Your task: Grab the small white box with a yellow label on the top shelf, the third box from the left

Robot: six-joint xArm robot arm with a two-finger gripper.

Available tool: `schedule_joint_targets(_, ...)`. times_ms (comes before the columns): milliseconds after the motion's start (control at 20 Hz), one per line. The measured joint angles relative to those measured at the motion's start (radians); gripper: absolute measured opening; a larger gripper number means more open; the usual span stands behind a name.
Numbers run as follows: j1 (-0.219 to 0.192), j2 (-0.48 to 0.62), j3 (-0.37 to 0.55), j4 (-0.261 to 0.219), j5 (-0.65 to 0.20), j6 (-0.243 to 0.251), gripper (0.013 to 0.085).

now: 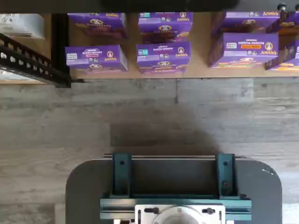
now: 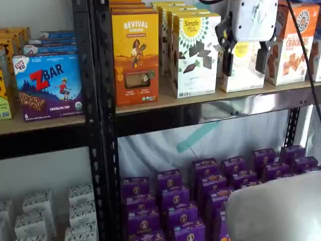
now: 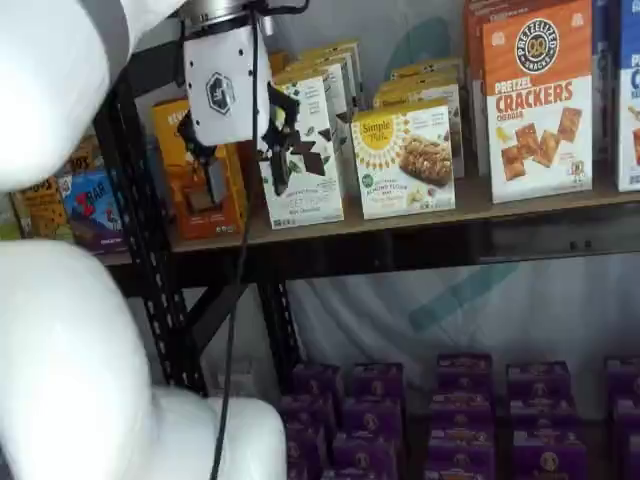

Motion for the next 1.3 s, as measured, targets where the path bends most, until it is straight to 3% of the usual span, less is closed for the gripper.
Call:
schedule_joint_targets(50, -0.012, 0.002, -0.001, 0.013, 0.004, -0.006, 0.0850)
schedule_joint_targets(150, -0.074, 0.008, -0.005, 0.081, 0.017, -0.035, 0.0850)
schedule_joint_targets(300, -0.078, 0.009, -0.006, 0.092, 0.012, -0.039, 0.0850)
schedule_joint_targets(600, -0.011, 0.014, -0.003, 0.027, -0.010, -0.002, 0.0850)
schedule_joint_targets(800, -0.003, 0.019, 0.009, -0.002, -0.038, -0.005, 0.0850)
schedule_joint_targets(1000, -0.039, 0.037, 0.019, -0.024, -0.092, -0.048, 0.0850)
schedule_joint_targets(1300, -0.139, 0.085, 0.009, -0.037, -0.188, -0.148, 0.0850)
